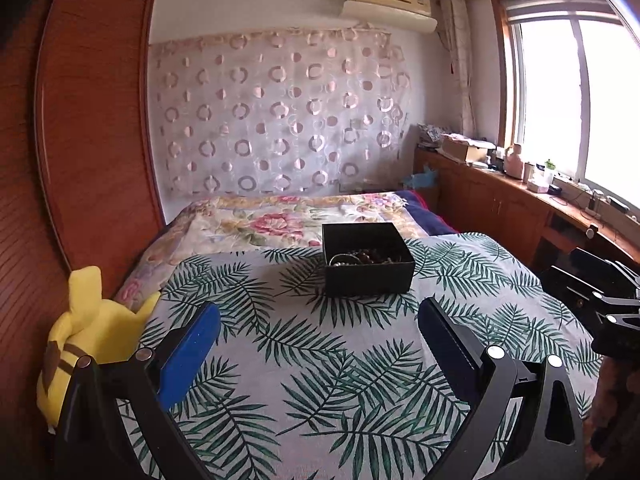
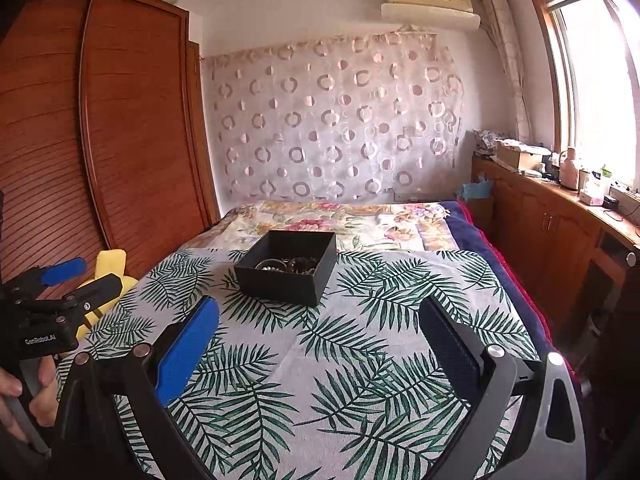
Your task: Organize jewelry
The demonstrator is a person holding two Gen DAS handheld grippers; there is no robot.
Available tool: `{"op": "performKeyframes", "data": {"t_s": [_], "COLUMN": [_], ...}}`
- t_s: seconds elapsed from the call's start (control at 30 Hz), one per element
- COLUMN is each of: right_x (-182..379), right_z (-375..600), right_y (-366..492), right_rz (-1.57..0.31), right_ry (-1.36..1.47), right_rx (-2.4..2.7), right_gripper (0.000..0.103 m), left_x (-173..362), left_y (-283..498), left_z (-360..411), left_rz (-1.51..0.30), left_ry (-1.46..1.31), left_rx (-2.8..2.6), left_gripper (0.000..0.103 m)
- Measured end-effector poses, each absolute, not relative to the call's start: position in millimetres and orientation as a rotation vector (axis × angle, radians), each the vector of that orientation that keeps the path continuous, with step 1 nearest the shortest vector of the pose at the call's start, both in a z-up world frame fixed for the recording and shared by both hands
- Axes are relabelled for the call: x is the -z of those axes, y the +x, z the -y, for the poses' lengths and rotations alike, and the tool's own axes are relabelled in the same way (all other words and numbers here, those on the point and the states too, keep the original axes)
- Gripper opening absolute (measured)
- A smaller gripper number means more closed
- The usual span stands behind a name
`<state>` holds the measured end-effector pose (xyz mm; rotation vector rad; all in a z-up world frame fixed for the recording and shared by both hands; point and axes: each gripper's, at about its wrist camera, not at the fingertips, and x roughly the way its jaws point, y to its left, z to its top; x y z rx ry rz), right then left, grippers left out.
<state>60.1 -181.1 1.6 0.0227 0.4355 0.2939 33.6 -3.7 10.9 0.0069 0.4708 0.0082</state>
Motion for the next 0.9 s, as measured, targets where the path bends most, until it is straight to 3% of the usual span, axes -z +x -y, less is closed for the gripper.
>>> {"op": "performKeyframes", "data": {"t_s": [0.9], "right_x": [4.3], "right_z": [182.6], "right_y": [61.3], "right_rz": [-0.444], "right_ry": [0.024], "right_rx": [-0.283], "right_gripper": [0.101], "left_x": [-8.2], "left_y": [31.4], "left_z": [-0.6], "left_rz": [-0.467], "left_ry": [-0.001], "left_rx": [-0.008], "left_gripper": [0.095]}}
